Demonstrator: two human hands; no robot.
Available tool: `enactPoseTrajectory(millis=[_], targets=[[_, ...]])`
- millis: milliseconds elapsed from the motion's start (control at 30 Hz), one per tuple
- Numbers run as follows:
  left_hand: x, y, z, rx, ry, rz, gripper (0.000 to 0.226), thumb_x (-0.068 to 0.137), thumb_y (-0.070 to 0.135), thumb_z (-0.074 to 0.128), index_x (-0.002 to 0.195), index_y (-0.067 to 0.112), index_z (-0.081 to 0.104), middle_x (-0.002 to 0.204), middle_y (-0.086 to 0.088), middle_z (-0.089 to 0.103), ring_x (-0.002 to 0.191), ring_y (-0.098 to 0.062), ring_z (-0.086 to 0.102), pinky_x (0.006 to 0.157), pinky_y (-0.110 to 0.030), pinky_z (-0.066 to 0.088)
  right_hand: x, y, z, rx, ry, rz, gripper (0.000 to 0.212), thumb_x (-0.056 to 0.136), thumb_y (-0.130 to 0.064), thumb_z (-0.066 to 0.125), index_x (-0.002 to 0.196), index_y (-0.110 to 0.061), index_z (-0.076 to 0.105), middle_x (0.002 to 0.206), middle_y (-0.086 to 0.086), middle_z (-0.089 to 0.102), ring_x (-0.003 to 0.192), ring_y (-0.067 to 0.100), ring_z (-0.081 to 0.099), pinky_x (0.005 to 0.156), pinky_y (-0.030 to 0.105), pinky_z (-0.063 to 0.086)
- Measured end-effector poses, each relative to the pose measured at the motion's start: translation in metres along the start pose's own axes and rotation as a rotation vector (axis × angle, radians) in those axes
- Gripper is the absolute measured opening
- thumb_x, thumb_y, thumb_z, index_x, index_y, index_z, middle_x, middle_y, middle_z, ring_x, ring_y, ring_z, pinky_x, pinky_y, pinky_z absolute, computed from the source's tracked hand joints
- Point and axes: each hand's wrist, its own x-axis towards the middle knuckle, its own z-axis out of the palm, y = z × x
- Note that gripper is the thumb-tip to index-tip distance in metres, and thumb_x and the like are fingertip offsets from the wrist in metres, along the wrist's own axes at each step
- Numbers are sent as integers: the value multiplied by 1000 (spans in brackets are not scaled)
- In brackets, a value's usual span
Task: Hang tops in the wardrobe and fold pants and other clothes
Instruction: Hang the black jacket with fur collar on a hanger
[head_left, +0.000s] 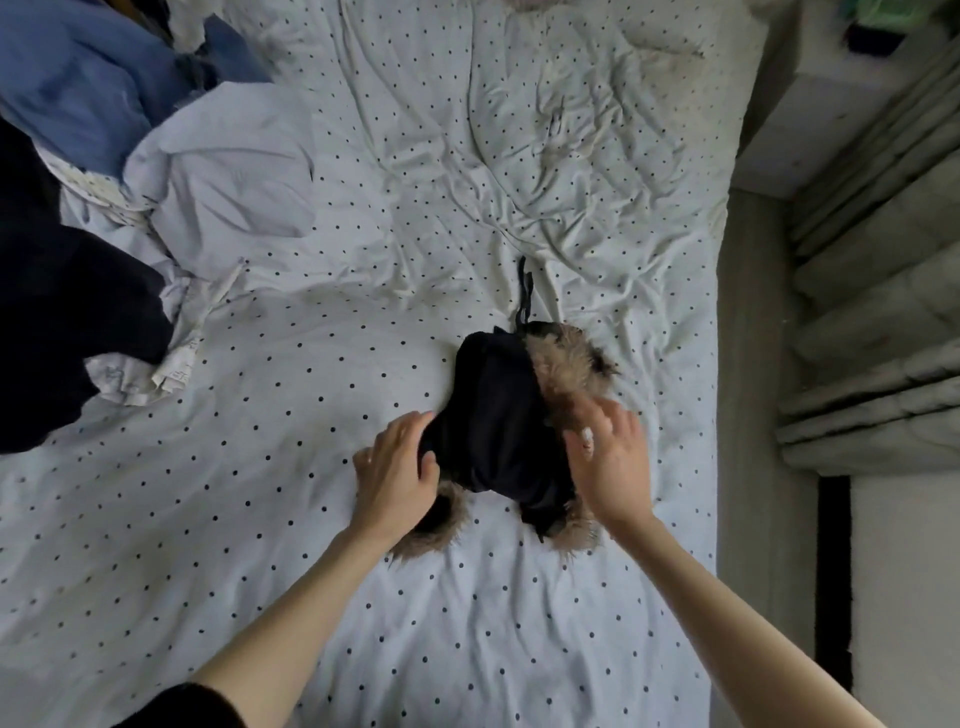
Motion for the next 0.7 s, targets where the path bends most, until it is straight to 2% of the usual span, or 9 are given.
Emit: enactPoseTrajectory(millis=[67, 133, 200, 333, 400, 467, 533, 633, 700], targets=[[-1, 8, 10, 5, -68, 37, 47, 95, 15, 46, 141, 20, 38, 146, 3, 37, 132, -16, 36, 107, -42, 27, 8, 8, 3, 128, -251, 261, 53, 88, -28, 65, 135, -13, 46, 130, 9, 52, 119, 30, 48, 96, 42, 43], [0, 13, 20, -61, -105, 57, 44, 96, 16, 45, 140, 17, 40, 145, 0, 38, 134, -15, 34, 110, -44, 27, 4, 1, 12, 275, -454, 340, 40, 90, -30, 61, 125, -14, 51, 117, 7, 60, 108, 26, 56, 88, 34, 45], [4, 20, 24, -194, -54, 38, 37, 96, 17, 47, 133, 13, 49, 137, -3, 47, 129, -18, 42, 107, -44, 32, -9, -14, 19, 265, -490, 187, 30, 91, -23, 58, 118, -11, 56, 109, 6, 63, 104, 27, 57, 83, 30, 42], [17, 31, 14, -395, 33, -150, 46, 86, 46, 58, 125, 23, 54, 112, 10, 52, 107, -14, 55, 95, -32, 42, -35, -32, 29, 157, -564, -303, 42, 94, -21, 53, 134, -10, 50, 133, 7, 56, 129, 29, 43, 110, 33, 29], [25, 33, 9, -343, -42, -212, 62, 78, 53, 65, 130, 24, 48, 114, 11, 52, 109, -12, 51, 97, -33, 41, -40, -32, 25, 100, -621, -418, 37, 97, -30, 46, 128, -13, 57, 130, 6, 59, 122, 26, 51, 102, 39, 41], [30, 33, 11, -224, -56, -236, 49, 82, 35, 68, 124, 15, 53, 116, 0, 60, 109, -22, 56, 94, -33, 43, -38, -33, 17, 123, -615, -446, 31, 96, -27, 45, 115, -13, 66, 117, 5, 65, 109, 25, 58, 90, 41, 48], [32, 32, 11, -195, -20, -268, 31, 87, 17, 62, 116, 6, 59, 115, -11, 64, 107, -28, 58, 87, -27, 43, -29, -31, 9, 143, -480, -387, 26, 92, -15, 48, 109, -12, 68, 109, 4, 67, 102, 24, 60, 89, 44, 48], [29, 29, 3, -253, 10, -236, 32, 92, 12, 58, 122, 3, 58, 122, -12, 61, 112, -25, 56, 84, -17, 34, 4, -30, -1, 7, -269, -259, 46, 89, -11, 51, 135, -15, 49, 132, 6, 53, 119, 26, 48, 97, 46, 41], [27, 28, -9, -273, 34, -150, 29, 91, 8, 58, 119, 1, 61, 118, -12, 64, 103, -18, 57, 78, -7, 29, 34, -45, -4, -119, -286, -337, 61, 91, -17, 51, 147, -25, 29, 150, 2, 32, 137, 24, 28, 106, 46, 29]])
